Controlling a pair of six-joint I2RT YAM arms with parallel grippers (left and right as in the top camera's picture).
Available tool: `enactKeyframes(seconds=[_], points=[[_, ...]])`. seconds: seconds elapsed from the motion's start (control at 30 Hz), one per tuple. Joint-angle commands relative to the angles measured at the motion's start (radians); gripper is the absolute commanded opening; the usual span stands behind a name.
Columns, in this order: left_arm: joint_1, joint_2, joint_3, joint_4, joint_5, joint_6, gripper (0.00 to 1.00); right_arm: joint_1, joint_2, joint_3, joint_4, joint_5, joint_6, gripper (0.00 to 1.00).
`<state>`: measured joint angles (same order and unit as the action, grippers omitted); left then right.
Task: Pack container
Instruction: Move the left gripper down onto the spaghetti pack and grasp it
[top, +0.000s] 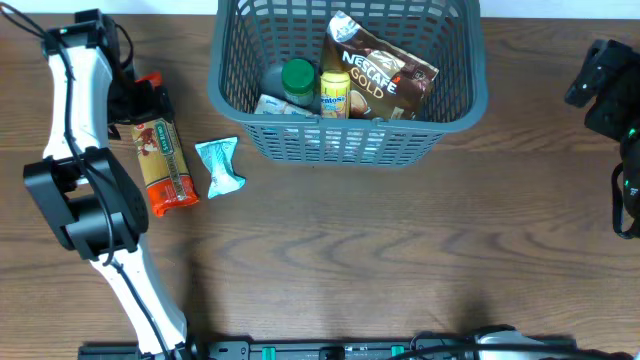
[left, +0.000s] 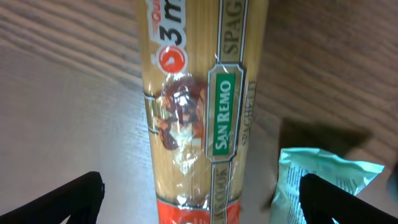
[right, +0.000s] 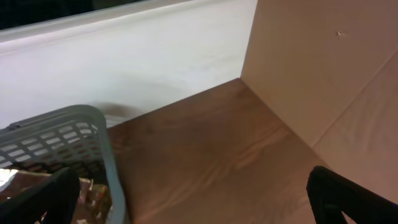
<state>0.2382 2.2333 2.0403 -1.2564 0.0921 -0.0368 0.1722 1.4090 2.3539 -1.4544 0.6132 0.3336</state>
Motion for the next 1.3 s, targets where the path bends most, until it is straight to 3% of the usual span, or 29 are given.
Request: enactKeyframes(seconds=[0.0, 0.37, 1.27], points=[[0.018, 0.010, -0.029, 0.015, 0.058, 0.029, 0.98, -0.008, -0.001, -0.002, -0.002, 0.003, 0.014, 0.99], [0.019, 0.010, -0.171, 0.109, 0.058, 0.050, 0.98, -0.008, -0.001, -0.002, -0.002, 0.003, 0.014, 0.99], [0.018, 0.010, -0.325, 0.276, 0.047, -0.055, 0.99, -0.008, -0.001, -0.002, -0.002, 0.003, 0.014, 0.99]])
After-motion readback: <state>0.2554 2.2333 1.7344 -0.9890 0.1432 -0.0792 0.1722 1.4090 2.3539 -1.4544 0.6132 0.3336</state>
